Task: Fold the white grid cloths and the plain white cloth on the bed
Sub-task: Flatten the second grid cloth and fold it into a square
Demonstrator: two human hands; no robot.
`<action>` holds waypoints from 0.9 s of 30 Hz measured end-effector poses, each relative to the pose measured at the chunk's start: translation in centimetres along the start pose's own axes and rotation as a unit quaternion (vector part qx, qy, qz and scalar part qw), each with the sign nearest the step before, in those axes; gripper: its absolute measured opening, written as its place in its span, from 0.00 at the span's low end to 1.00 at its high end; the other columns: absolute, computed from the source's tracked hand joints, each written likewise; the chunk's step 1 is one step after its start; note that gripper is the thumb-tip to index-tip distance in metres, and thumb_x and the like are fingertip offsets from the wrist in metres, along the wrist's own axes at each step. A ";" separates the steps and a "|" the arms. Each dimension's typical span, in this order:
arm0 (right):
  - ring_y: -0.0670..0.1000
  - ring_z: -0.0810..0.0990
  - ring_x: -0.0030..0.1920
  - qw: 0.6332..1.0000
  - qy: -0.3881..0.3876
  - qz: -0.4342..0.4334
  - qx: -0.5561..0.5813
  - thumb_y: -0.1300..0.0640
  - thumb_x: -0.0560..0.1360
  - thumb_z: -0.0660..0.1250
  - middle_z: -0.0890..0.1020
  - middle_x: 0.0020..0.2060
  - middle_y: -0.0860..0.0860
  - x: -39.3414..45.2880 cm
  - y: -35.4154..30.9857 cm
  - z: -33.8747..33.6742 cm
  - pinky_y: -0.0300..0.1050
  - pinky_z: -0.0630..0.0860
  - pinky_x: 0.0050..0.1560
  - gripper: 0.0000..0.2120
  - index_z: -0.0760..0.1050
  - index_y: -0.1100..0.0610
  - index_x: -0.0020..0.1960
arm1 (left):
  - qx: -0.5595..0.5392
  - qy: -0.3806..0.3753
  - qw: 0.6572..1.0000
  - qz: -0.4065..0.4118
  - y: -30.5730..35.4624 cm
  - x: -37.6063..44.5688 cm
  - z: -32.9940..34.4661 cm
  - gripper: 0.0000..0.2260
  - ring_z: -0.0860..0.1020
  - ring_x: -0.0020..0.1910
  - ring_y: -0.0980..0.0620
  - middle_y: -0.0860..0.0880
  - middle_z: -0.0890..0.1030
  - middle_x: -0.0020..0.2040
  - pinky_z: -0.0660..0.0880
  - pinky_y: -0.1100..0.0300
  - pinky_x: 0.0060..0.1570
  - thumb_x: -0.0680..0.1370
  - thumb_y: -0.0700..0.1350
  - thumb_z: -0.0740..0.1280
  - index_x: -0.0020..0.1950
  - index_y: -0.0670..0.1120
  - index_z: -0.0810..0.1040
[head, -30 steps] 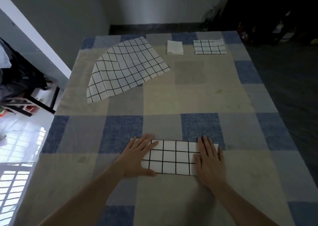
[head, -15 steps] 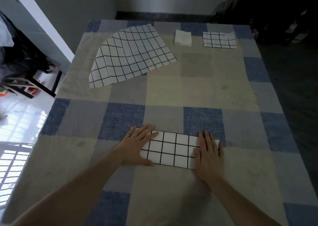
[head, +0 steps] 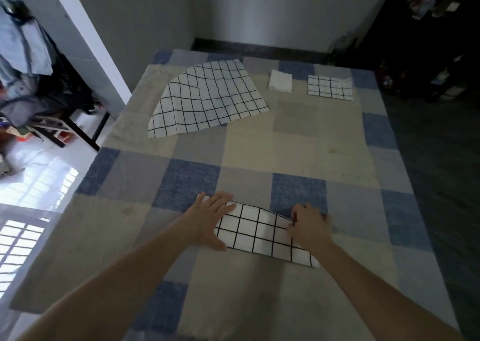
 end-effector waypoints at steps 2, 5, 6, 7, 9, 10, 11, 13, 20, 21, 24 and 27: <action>0.52 0.77 0.44 0.999 -0.015 -0.006 0.048 0.57 0.73 0.67 0.74 0.39 0.48 0.1 0.1 -1.2 0.47 0.71 0.47 0.10 0.65 0.52 0.46 | 0.002 0.000 1.000 -0.030 0.9 -0.3 -0.8 0.52 0.37 0.77 0.47 0.49 0.37 0.79 0.37 0.41 0.72 0.68 0.71 0.66 0.79 0.51 0.42; 0.51 0.75 0.41 0.991 -0.028 -0.048 0.125 0.61 0.74 0.66 0.75 0.38 0.49 -0.3 0.1 -2.8 0.45 0.72 0.39 0.07 0.68 0.54 0.45 | 0.005 -0.016 0.997 -0.073 2.8 -0.6 -1.3 0.50 0.36 0.77 0.42 0.46 0.37 0.79 0.36 0.42 0.73 0.70 0.65 0.69 0.79 0.47 0.42; 0.51 0.75 0.40 0.988 -0.025 -0.071 0.138 0.62 0.74 0.66 0.75 0.37 0.48 -0.7 0.0 -3.5 0.46 0.73 0.39 0.07 0.68 0.52 0.44 | -0.002 -0.014 0.997 -0.082 3.6 -0.6 -1.6 0.50 0.35 0.76 0.41 0.45 0.37 0.79 0.35 0.43 0.73 0.70 0.63 0.69 0.79 0.46 0.42; 0.50 0.76 0.41 0.985 -0.022 -0.093 0.141 0.61 0.74 0.65 0.75 0.38 0.47 -1.1 -0.2 -4.3 0.46 0.74 0.40 0.07 0.69 0.51 0.45 | -0.029 -0.002 0.996 -0.090 4.3 -0.6 -1.9 0.50 0.34 0.76 0.41 0.45 0.35 0.78 0.35 0.43 0.72 0.71 0.62 0.70 0.79 0.46 0.41; 0.48 0.77 0.44 0.982 -0.023 -0.134 0.130 0.60 0.75 0.64 0.77 0.43 0.46 -1.9 -0.7 -5.7 0.45 0.75 0.44 0.06 0.70 0.51 0.49 | -0.109 0.051 0.989 -0.088 5.3 -0.3 -3.1 0.48 0.33 0.76 0.43 0.49 0.33 0.78 0.35 0.45 0.73 0.72 0.59 0.69 0.79 0.49 0.39; 0.48 0.77 0.46 0.981 -0.022 -0.151 0.124 0.60 0.76 0.64 0.78 0.46 0.46 -2.3 -0.9 -6.3 0.45 0.76 0.46 0.07 0.71 0.51 0.52 | -0.136 0.094 0.983 -0.078 5.8 -0.2 -4.1 0.46 0.34 0.77 0.45 0.51 0.34 0.77 0.35 0.47 0.73 0.73 0.58 0.69 0.79 0.50 0.41; 0.48 0.77 0.47 0.979 -0.018 -0.165 0.118 0.59 0.76 0.63 0.78 0.48 0.47 -2.7 -1.2 -7.0 0.45 0.77 0.48 0.08 0.71 0.51 0.54 | -0.156 0.136 0.976 -0.063 6.2 0.0 -5.3 0.42 0.36 0.77 0.46 0.52 0.36 0.78 0.37 0.48 0.74 0.74 0.56 0.68 0.79 0.51 0.45; 0.48 0.78 0.46 0.975 0.002 -0.187 0.120 0.59 0.76 0.63 0.79 0.47 0.46 -3.5 -1.6 -8.4 0.47 0.78 0.47 0.08 0.72 0.51 0.55 | -0.169 0.188 0.967 -0.033 7.0 0.4 -7.8 0.32 0.45 0.78 0.48 0.51 0.49 0.80 0.43 0.49 0.74 0.75 0.53 0.67 0.76 0.53 0.58; 0.42 0.78 0.41 0.942 0.082 -0.210 0.249 0.57 0.71 0.69 0.79 0.39 0.39 -5.4 -0.1 -13.6 0.42 0.77 0.42 0.10 0.73 0.45 0.48 | -0.230 0.167 0.958 -0.027 6.5 1.3 -11.8 0.09 0.78 0.46 0.54 0.51 0.82 0.46 0.70 0.60 0.44 0.79 0.52 0.65 0.49 0.48 0.81; 0.41 0.78 0.40 0.935 0.089 -0.212 0.272 0.57 0.71 0.70 0.80 0.39 0.40 -5.4 0.4 -14.5 0.42 0.77 0.42 0.10 0.73 0.45 0.48 | -0.266 0.163 0.950 -0.013 6.4 1.3 -12.0 0.09 0.76 0.41 0.56 0.50 0.82 0.43 0.68 0.62 0.39 0.79 0.51 0.66 0.46 0.47 0.81; 0.41 0.79 0.41 0.920 0.093 -0.210 0.316 0.56 0.72 0.72 0.80 0.41 0.44 -5.2 1.3 -17.1 0.35 0.76 0.40 0.11 0.74 0.45 0.50 | -0.321 0.149 0.935 0.033 6.6 0.9 -13.1 0.11 0.71 0.32 0.60 0.51 0.76 0.33 0.66 0.64 0.34 0.78 0.50 0.67 0.38 0.46 0.77; 0.43 0.79 0.41 0.916 0.101 -0.210 0.327 0.55 0.71 0.73 0.80 0.43 0.45 -4.5 2.0 -19.6 0.32 0.75 0.38 0.13 0.75 0.45 0.53 | -0.359 0.118 0.925 0.046 7.3 0.6 -14.1 0.15 0.66 0.29 0.60 0.53 0.69 0.30 0.64 0.64 0.33 0.77 0.50 0.69 0.35 0.43 0.74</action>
Point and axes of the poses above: each hand's wrist, its own x-axis towards the middle knuckle, its own z-axis out of the palm, y = z × x, the point moved 4 cm from there along x, towards the middle knuckle
